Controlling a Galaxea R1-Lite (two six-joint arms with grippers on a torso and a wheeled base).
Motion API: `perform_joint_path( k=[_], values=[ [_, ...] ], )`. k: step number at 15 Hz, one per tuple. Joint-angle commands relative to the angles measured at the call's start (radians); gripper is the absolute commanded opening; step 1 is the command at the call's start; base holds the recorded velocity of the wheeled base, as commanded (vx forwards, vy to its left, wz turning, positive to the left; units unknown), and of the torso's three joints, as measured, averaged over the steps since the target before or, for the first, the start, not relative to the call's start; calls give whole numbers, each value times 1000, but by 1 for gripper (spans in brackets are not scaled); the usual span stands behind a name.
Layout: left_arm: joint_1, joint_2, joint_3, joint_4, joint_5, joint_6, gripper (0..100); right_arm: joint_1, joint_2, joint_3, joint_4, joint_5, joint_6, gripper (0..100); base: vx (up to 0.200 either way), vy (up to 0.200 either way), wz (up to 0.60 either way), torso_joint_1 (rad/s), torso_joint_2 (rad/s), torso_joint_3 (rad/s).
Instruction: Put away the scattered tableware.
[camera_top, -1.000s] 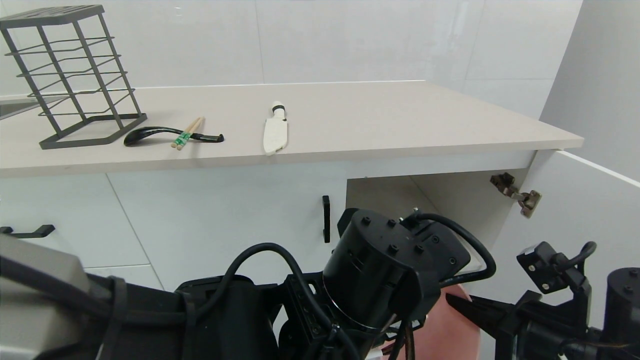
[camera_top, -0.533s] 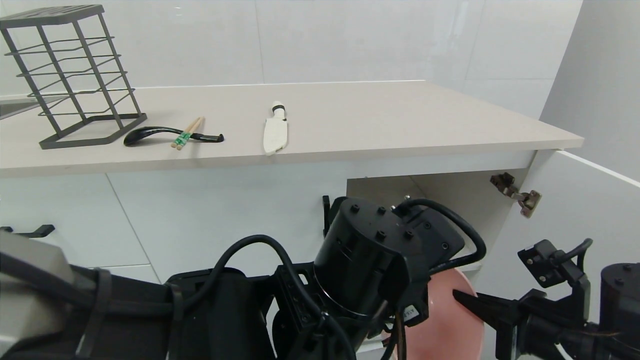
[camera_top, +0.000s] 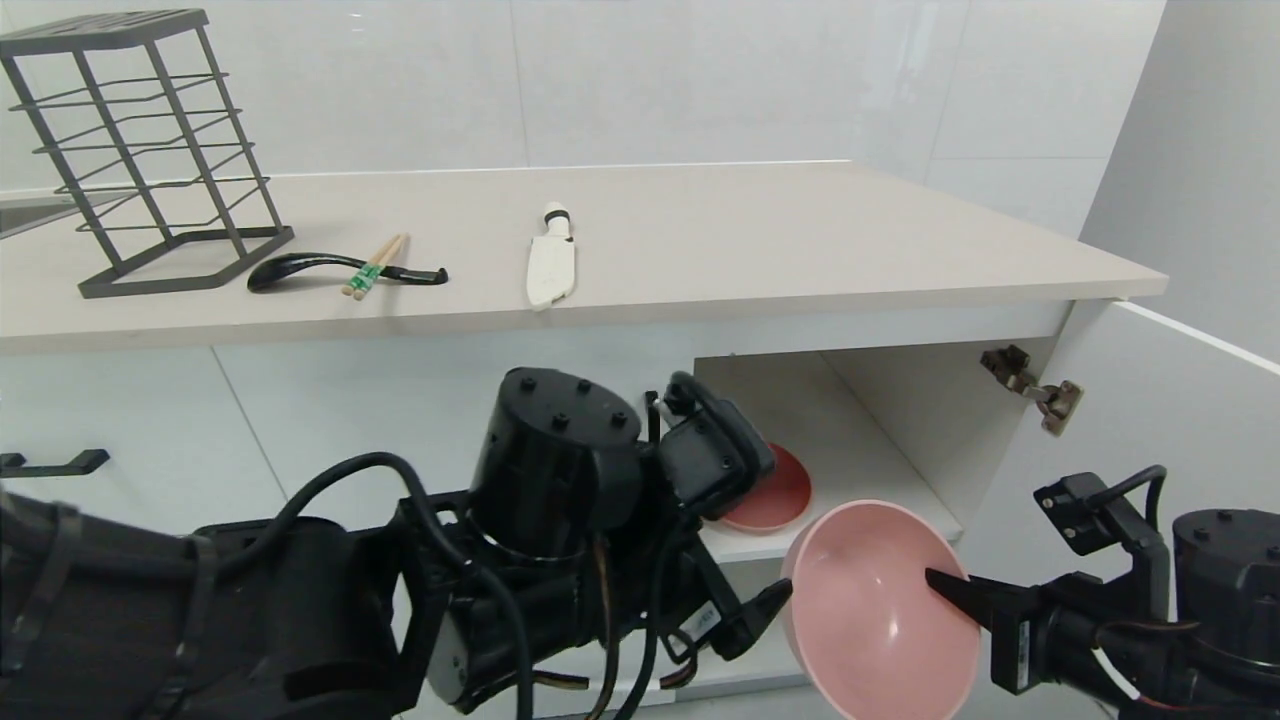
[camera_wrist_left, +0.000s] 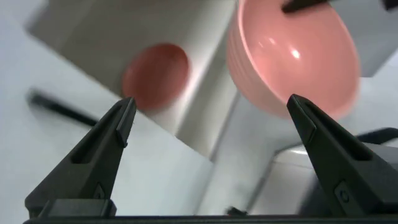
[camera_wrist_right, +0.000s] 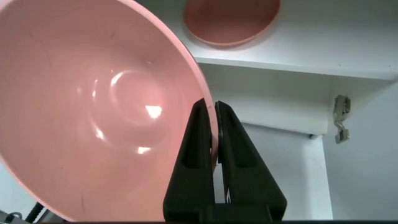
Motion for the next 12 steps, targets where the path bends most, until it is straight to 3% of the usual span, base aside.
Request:
perform_joint_path(
  k=[1,2,3,6,8,9,10,11,12],
  values=[
    [10,-124,142,-34,-21,-124,100,-5,38,-4,0,0,0,0,0,0,0,0,0,0],
    [10,-167,162,-32,-15,-175,100,-3,53,-15,0,0,-1,0,0,0,0,0,0,0],
    [16,-212,175,-32,-4,-193,100,-3,59,-22,0,1,-1,0,0,0,0,0,0,0],
    [56,-347,234,-29,33,-195,100,-3,79,-42,-2,1,-4,0,0,0,0,0,0,0],
    [177,-503,371,-26,30,-184,100,3,97,-48,-2,3,-6,0,0,0,0,0,0,0],
    [207,-563,411,-23,30,-178,100,3,99,-50,-2,3,-11,0,0,0,0,0,0,0],
    [252,-640,455,-20,25,-146,100,1,101,-50,-2,3,-17,0,0,0,0,0,0,0],
    [321,-748,509,-12,10,-89,100,1,107,-62,-2,3,-15,0,0,0,0,0,0,0],
    [375,-825,543,-3,-6,-63,100,1,117,-68,-2,3,-17,0,0,0,0,0,0,0]
  ],
)
